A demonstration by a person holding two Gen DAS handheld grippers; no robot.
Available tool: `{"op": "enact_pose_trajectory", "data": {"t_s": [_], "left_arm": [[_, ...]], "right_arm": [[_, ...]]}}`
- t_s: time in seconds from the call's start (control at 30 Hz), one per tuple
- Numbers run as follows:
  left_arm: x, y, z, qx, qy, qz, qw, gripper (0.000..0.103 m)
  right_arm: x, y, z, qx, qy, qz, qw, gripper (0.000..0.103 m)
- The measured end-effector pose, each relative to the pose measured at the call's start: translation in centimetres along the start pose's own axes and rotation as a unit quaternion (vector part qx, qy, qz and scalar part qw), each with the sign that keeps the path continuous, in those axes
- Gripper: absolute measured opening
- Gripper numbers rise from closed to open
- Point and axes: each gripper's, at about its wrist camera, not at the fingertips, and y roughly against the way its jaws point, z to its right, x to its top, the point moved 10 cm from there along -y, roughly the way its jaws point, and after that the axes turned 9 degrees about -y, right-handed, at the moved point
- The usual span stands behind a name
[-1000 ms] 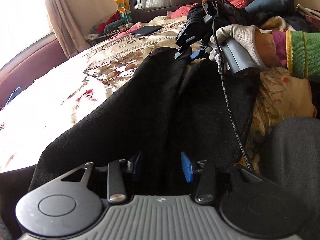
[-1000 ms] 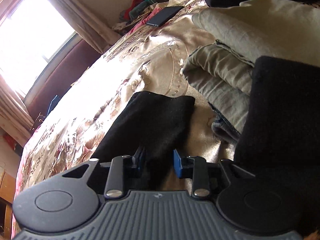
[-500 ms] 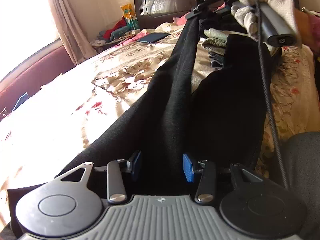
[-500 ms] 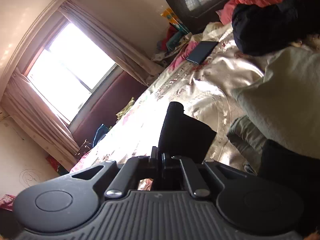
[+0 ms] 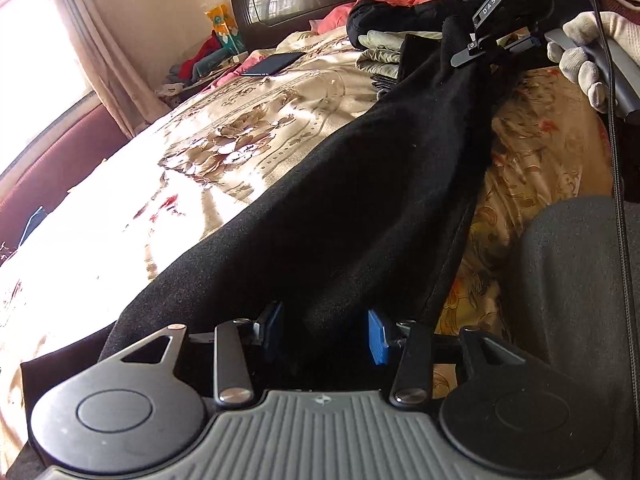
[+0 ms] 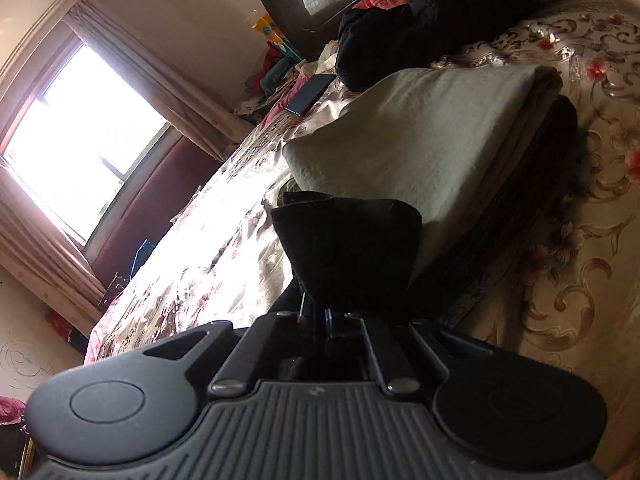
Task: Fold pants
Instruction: 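Grasp the pants leg end with the right gripper and pull it along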
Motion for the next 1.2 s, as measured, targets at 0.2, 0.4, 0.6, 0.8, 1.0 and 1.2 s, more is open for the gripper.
{"op": "enact_pose_trajectory", "data": {"t_s": [0.2,0.4,0.6,0.8,1.0,1.2], "left_arm": [[0.9,-0.4,0.8,-0.001,-0.023,0.004,0.9997,0.057],[0.8,-0.4,1.5,-0.007,-0.035,0.003,0.9994,0.057],[0.7,-0.4,1.7,-0.007,-0.035,0.001,0.9994,0.057],[0.2,0.3,1.8,-0.008,-0.034,0.007,0.9994,0.057],[0.4,0.4,1.8,-0.006,-0.031,0.007,0.9995,0.057],[0.2,0.5,2.2,0.005,-0.057,0.006,0.9983,0.057]], "right_arm": [[0.8,0.5,0.5,0.0,-0.017,0.007,1.0,0.01],[1.4,2.5,-0.5,-0.015,0.039,0.045,0.998,0.005],[1.9,1.5,0.7,-0.028,0.028,0.031,0.999,0.009],[0.3,5.1,2.2,-0.03,-0.001,0.044,0.999,0.051],[-2.0,2.6,3.1,-0.02,-0.037,-0.009,0.999,0.051],[-3.1,3.0,2.4,-0.048,0.006,-0.022,0.999,0.051]]}}
